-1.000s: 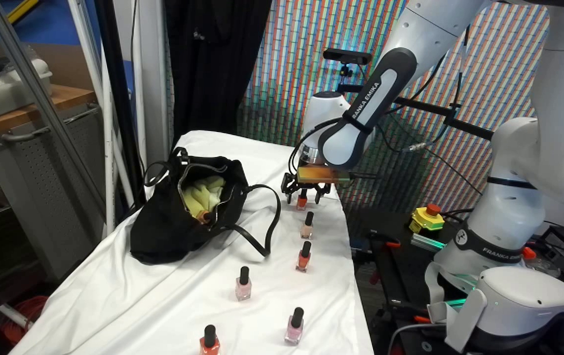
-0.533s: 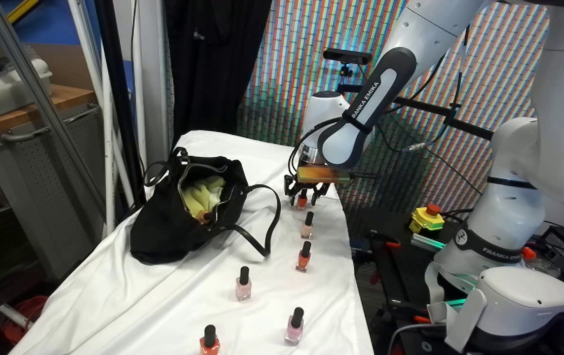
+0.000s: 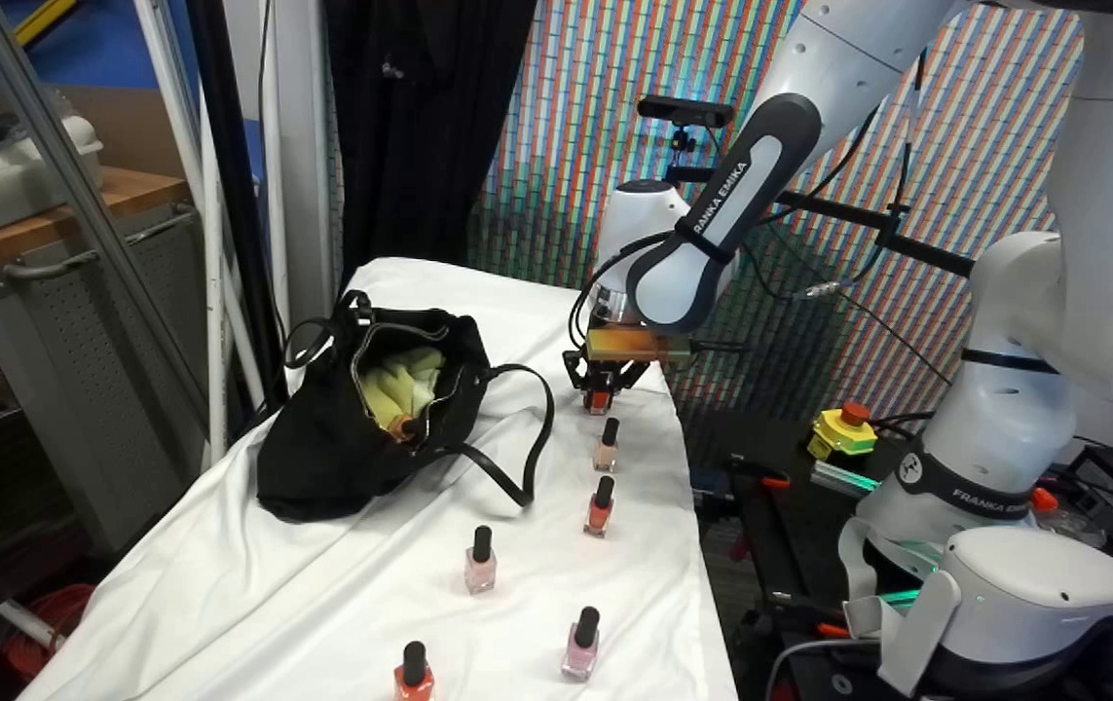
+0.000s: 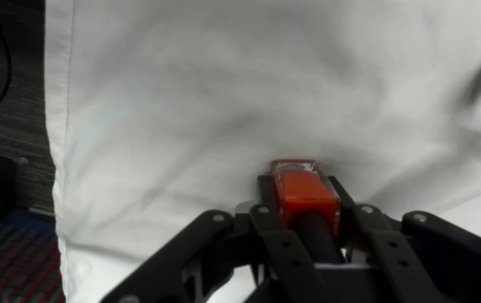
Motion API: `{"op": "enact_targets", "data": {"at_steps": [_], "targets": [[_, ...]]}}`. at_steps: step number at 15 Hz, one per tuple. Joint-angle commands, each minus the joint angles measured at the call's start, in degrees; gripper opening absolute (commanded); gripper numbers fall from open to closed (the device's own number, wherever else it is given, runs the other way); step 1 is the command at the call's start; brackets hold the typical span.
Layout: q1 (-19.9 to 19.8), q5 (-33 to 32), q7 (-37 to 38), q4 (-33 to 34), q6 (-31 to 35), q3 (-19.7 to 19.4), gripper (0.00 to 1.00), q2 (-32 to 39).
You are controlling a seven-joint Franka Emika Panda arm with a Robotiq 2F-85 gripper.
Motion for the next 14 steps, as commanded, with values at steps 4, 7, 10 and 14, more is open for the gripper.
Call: {"op": "enact_targets", "data": {"at_steps": [4,7,10,14], "targets": [[0.59,-2.17,-2.92,0.90,-5.14,-0.33,0.15,-2.29],[3.89,-10.21,-0.88,1.16,-9.31,-3.01,0.15,-5.78],[5.64,-20.69,3.16,2.98,-14.28,-3.34,0.15,-9.80],[4.59,-30.81,7.39,6.31,-18.93,1.48,0.15,-14.07]]}}
